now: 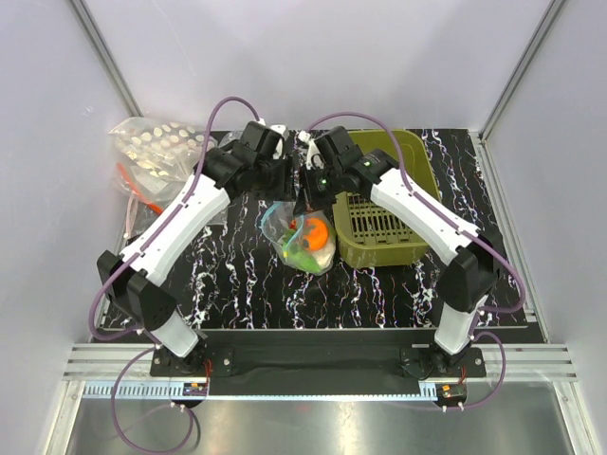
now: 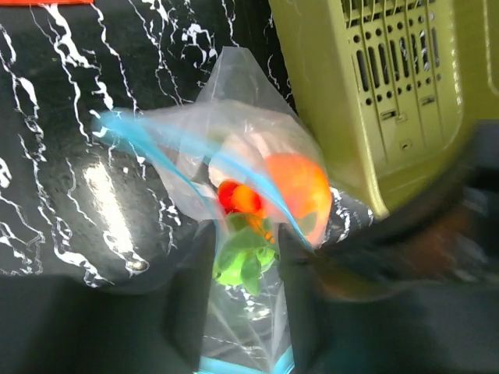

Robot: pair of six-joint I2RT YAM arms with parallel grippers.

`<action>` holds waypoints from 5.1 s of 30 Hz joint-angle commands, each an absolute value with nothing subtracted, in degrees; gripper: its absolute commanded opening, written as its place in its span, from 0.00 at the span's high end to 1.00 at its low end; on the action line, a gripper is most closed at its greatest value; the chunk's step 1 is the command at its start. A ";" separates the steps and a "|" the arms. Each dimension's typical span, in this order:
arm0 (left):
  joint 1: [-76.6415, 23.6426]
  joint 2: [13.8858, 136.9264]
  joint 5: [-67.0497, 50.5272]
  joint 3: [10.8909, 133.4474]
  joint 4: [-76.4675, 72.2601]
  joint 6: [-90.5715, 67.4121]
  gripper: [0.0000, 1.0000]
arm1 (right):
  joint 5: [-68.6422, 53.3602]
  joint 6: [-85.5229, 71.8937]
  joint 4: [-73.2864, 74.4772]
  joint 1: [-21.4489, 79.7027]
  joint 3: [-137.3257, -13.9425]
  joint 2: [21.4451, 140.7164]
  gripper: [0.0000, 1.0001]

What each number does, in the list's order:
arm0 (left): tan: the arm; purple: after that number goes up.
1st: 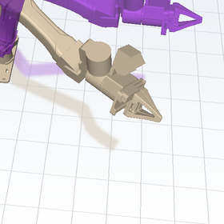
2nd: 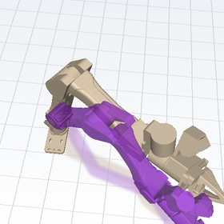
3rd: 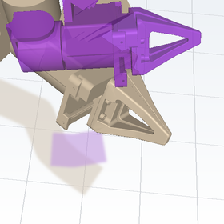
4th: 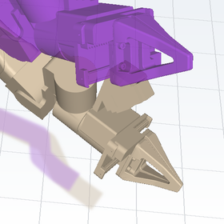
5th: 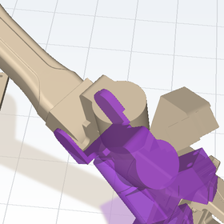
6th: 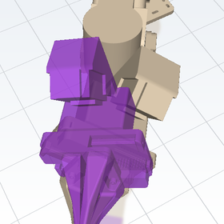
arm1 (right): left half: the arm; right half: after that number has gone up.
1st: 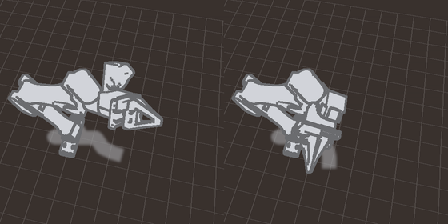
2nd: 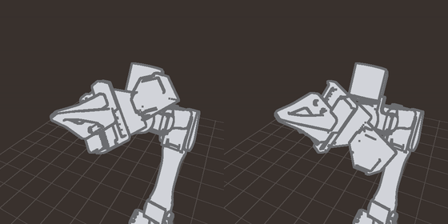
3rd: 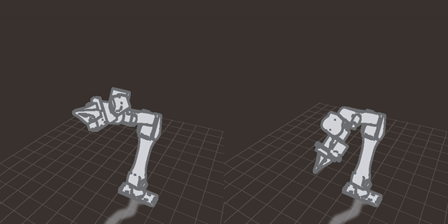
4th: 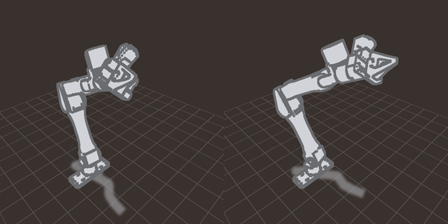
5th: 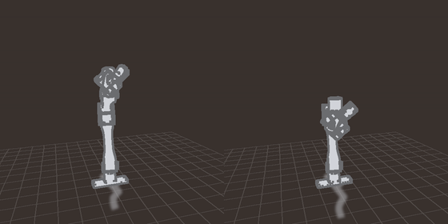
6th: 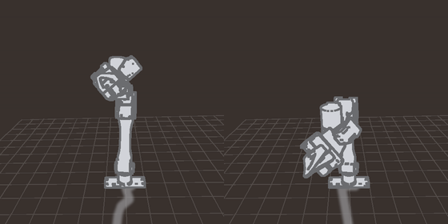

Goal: Place the food in the zip-top bag and seal the zipper
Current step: Zip the zipper food storage bag at the center of the board.

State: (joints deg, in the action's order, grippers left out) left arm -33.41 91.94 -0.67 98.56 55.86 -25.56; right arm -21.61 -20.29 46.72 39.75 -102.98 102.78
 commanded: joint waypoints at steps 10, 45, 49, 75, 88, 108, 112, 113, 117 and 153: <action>-33.49 75.25 4.75 89.85 54.94 -22.50 0.05 | -20.30 -29.61 43.33 34.98 -103.18 104.85 1.00; -36.12 56.69 -4.21 47.81 6.15 -18.29 0.67 | -22.50 -41.57 38.23 31.90 -106.70 106.09 1.00; -36.12 57.13 -3.08 47.11 5.36 -17.67 0.73 | -22.50 -41.22 38.58 31.90 -107.05 105.91 1.00; -36.04 58.71 1.13 44.29 2.37 -16.53 0.97 | -19.16 -40.34 38.14 31.73 -106.00 104.33 1.00; -34.89 52.30 -9.14 53.53 14.06 -1.76 1.00 | -26.88 -15.84 37.97 31.64 -104.68 98.70 0.49; -34.19 51.94 -24.52 65.03 27.33 5.36 1.00 | -66.80 38.23 16.35 33.40 -86.84 85.26 0.49; -34.19 54.05 -26.54 67.23 30.23 7.03 1.00 | -67.85 42.79 20.12 33.92 -89.64 85.69 0.49; -34.28 54.49 -26.63 67.41 30.41 7.12 1.00 | -67.94 43.50 21.00 34.10 -90.34 86.13 0.49; -34.28 54.84 -26.89 67.68 30.15 7.21 1.00 | -68.91 47.72 27.05 35.33 -93.68 87.27 0.49; -34.19 57.57 -26.81 70.05 31.64 10.55 1.00 | -69.08 50.27 29.88 38.67 -96.42 93.69 0.73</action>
